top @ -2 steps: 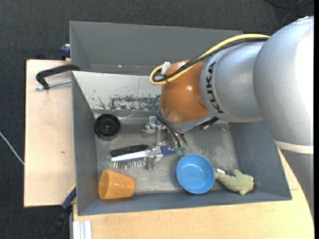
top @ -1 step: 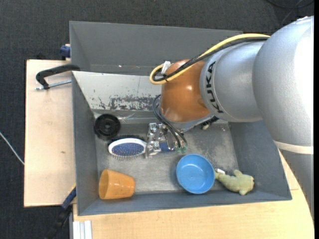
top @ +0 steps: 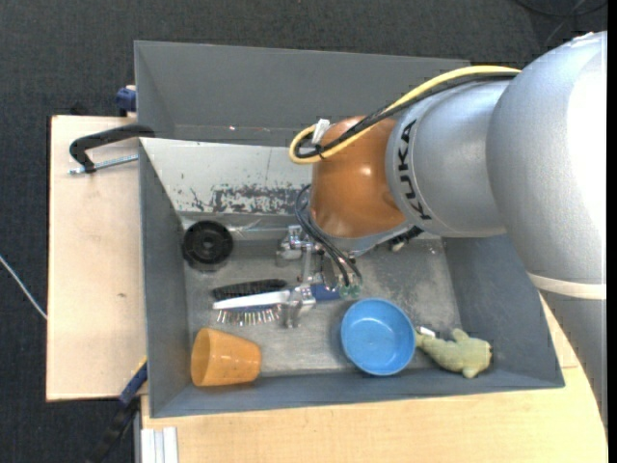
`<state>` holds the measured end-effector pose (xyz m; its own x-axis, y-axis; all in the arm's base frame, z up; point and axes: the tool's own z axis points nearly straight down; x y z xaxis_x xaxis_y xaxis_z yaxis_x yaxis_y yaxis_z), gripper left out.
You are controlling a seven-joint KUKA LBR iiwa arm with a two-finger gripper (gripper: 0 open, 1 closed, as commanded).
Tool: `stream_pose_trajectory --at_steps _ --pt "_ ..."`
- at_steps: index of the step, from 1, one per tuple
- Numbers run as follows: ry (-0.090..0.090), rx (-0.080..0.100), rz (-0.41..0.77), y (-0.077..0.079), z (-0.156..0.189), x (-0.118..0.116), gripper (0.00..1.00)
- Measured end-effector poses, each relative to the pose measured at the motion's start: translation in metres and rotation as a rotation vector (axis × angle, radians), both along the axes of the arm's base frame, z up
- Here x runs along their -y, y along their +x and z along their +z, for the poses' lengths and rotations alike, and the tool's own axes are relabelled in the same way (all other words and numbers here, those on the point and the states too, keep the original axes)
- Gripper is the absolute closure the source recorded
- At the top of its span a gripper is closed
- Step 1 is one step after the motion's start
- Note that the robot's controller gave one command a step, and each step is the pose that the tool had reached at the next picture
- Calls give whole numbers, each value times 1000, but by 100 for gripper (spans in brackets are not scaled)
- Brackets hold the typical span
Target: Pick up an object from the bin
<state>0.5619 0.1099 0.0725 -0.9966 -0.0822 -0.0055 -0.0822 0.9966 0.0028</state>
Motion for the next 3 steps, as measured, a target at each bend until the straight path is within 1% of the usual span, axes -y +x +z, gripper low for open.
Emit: stream_pose_trajectory --at_steps 1,2,3 --pt "0 1 0 1 1 0 100" --pt "0 0 0 0 0 0 0" --pt "0 1 0 1 1 0 100"
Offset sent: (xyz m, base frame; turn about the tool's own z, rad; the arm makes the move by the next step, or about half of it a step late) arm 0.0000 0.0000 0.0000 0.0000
